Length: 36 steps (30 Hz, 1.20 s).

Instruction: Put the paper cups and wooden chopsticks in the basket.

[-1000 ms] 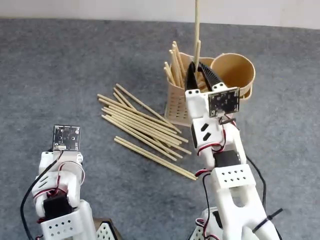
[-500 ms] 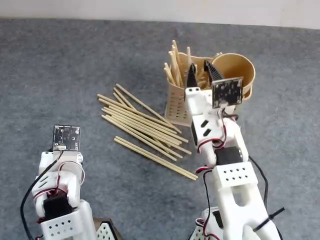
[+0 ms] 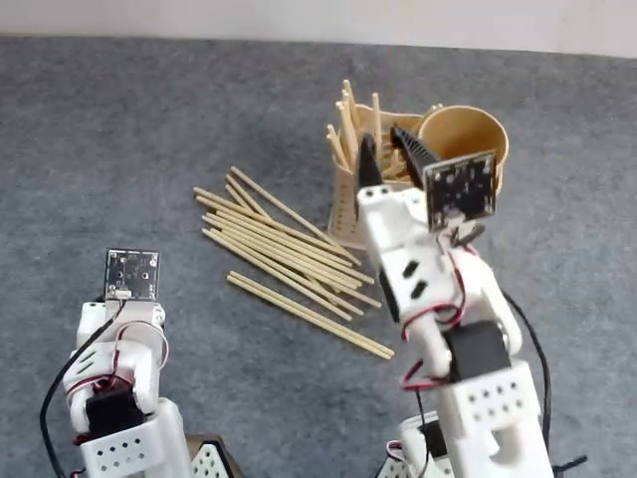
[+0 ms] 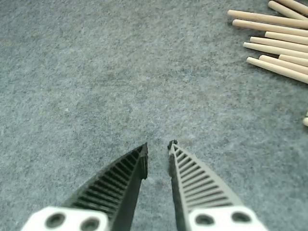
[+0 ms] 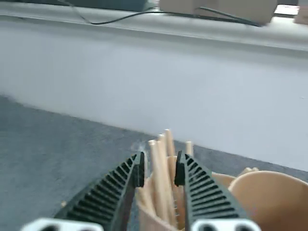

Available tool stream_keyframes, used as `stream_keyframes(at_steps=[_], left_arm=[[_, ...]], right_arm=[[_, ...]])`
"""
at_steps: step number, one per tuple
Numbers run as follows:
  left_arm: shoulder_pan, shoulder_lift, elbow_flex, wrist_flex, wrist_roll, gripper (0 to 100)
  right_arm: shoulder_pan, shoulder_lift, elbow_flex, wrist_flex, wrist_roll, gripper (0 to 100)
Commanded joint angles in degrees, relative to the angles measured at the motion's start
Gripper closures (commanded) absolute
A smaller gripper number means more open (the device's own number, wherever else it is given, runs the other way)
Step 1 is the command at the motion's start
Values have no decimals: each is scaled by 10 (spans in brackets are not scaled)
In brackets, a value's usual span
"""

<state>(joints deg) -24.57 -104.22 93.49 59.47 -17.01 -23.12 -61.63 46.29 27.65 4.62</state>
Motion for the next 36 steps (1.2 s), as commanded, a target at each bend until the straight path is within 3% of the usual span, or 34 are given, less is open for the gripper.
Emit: stream_keyframes(at_steps=[1,10,19,24,36], left_arm=[[6,-6,-6,-11,-4,912],[6,-6,-6,-11,-4,912],[6,-6,-6,-11,-4,912],[6,-6,-6,-11,-4,912],[6,-6,-6,-11,-4,912]], right_arm=[[-39,-37,-49,70,-2,878],[-60,-45,-50,195,-2,879],[-155,-44,-45,328,-1,879],[-173,-43,-42,338,36,879],[-174,-22,36,334,35,895]])
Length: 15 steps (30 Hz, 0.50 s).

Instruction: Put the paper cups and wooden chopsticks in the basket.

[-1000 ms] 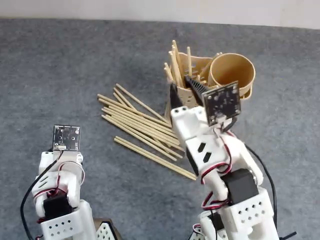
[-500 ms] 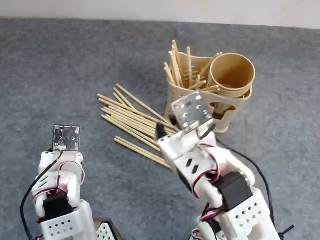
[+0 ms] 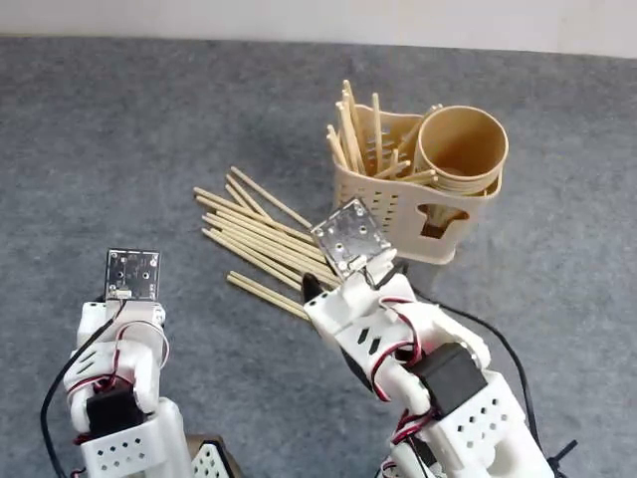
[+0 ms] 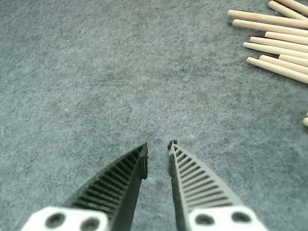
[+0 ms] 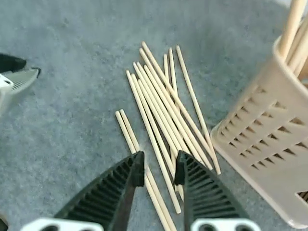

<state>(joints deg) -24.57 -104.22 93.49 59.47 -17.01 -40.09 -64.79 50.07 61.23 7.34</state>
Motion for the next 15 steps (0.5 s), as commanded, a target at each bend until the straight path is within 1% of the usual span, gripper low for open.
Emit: stream_keyframes(at_steps=[1,4,8,15], left_arm=[[6,-6,-6,-11,-4,912],[6,-6,-5,-11,-4,912],[6,-6,-5,-11,-4,912],[6,-6,-5,-11,-4,912]], right_arm=[[-4,29,-1,-2,8,909],[-10,103,-2,-2,10,932],[-19,194,-3,-8,11,932],[-25,282,1,-56,11,932]])
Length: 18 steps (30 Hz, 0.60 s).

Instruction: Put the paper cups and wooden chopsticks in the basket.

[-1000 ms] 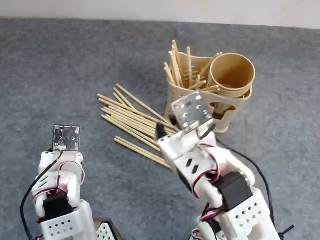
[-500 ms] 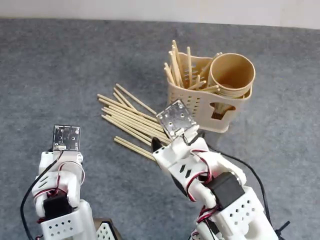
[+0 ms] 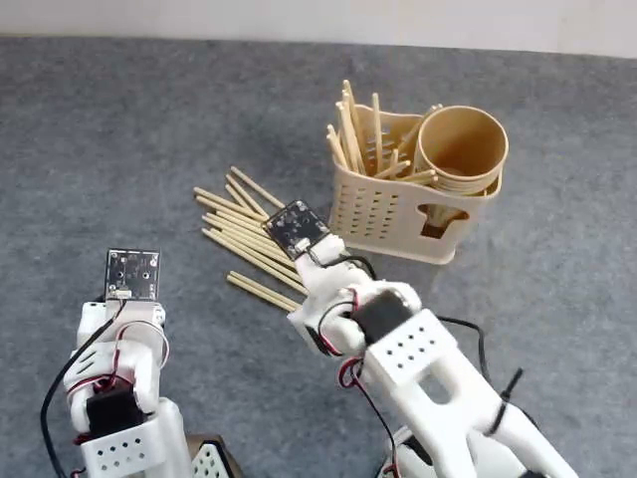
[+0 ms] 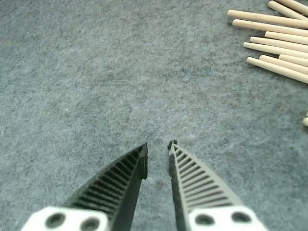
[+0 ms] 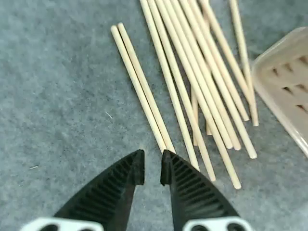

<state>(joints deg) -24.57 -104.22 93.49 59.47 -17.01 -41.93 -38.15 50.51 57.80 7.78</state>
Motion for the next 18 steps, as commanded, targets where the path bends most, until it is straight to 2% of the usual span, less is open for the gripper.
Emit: stream_keyframes(at_steps=[1,12,18], left_arm=[[6,-6,-5,-11,-4,912],[6,-6,-5,-11,-4,912],[6,-6,-5,-11,-4,912]], right_arm=[[-7,24,-3,-27,8,932],[-5,168,-7,-99,8,934],[-3,201,-7,-135,8,935]])
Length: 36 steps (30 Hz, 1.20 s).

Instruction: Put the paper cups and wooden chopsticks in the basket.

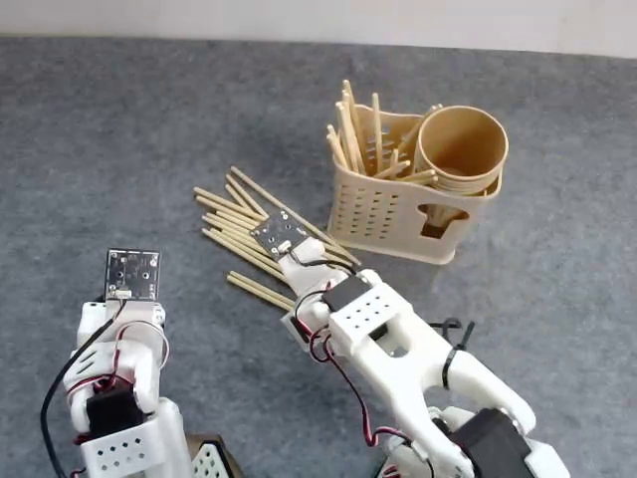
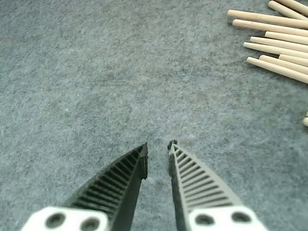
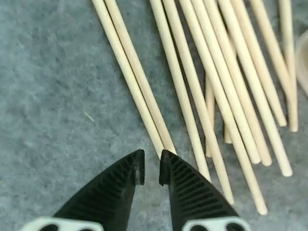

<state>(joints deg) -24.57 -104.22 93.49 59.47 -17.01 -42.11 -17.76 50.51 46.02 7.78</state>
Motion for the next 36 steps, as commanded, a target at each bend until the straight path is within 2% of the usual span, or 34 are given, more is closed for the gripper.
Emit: stream_keyframes(at_steps=[1,17,23,27,32,36], left_arm=[[6,-6,-5,-11,-4,912],[6,-6,-5,-11,-4,912],[6,-6,-5,-11,-4,912],[6,-6,-5,-11,-4,912],[6,-6,-5,-11,-4,912],[6,-6,-5,-11,-4,912]], right_arm=[[-1,-3,-7,-20,8,935],[7,89,-9,-65,8,935],[-7,119,-19,-61,52,937],[-11,123,-34,-21,75,998],[-8,64,-75,68,80,992],[-9,-31,-76,92,80,992]])
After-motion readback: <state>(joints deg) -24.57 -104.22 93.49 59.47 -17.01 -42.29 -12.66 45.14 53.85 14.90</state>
